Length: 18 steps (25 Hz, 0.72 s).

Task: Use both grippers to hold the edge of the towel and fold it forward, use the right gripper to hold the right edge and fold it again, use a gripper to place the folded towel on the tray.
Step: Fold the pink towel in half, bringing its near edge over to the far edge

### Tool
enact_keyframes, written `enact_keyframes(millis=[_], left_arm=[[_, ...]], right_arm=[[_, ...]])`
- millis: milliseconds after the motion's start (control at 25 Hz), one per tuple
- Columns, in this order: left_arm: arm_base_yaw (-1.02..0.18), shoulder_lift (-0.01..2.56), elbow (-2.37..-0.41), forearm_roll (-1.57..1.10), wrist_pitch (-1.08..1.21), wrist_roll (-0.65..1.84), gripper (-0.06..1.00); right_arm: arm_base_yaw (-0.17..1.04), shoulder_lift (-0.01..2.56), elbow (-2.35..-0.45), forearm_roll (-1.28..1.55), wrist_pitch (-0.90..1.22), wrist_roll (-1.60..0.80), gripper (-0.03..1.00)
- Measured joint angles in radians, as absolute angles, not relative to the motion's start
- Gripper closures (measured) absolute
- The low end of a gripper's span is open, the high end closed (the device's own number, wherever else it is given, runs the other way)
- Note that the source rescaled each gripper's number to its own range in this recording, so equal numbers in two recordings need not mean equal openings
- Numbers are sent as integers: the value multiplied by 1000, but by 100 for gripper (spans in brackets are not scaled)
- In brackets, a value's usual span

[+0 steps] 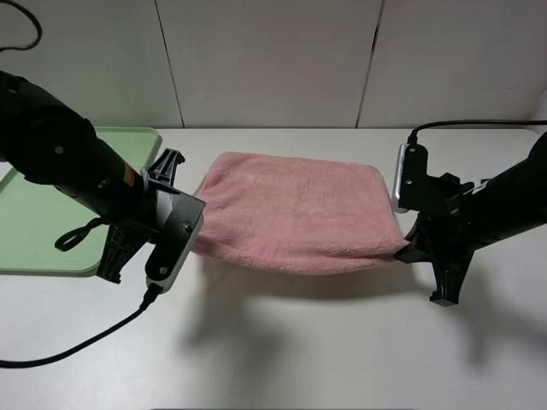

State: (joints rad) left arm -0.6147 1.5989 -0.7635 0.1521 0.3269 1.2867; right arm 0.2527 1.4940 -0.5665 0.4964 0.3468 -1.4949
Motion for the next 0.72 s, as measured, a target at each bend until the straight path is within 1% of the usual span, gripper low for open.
enact_keyframes(millis=[200, 320, 600, 720], left_arm=[[-628, 1541, -764, 161, 372, 1261, 94], [-665, 1515, -764, 199, 400, 1227, 94], [-784, 1492, -764, 377, 449, 997, 94], [-812, 1487, -764, 429, 477, 895, 94]], right_arm=[[253, 1420, -566, 426, 402, -1403, 97], [253, 1376, -566, 381, 442, -1344, 97], [253, 1261, -566, 319, 532, -1263, 97], [253, 1208, -566, 319, 566, -1250, 97]])
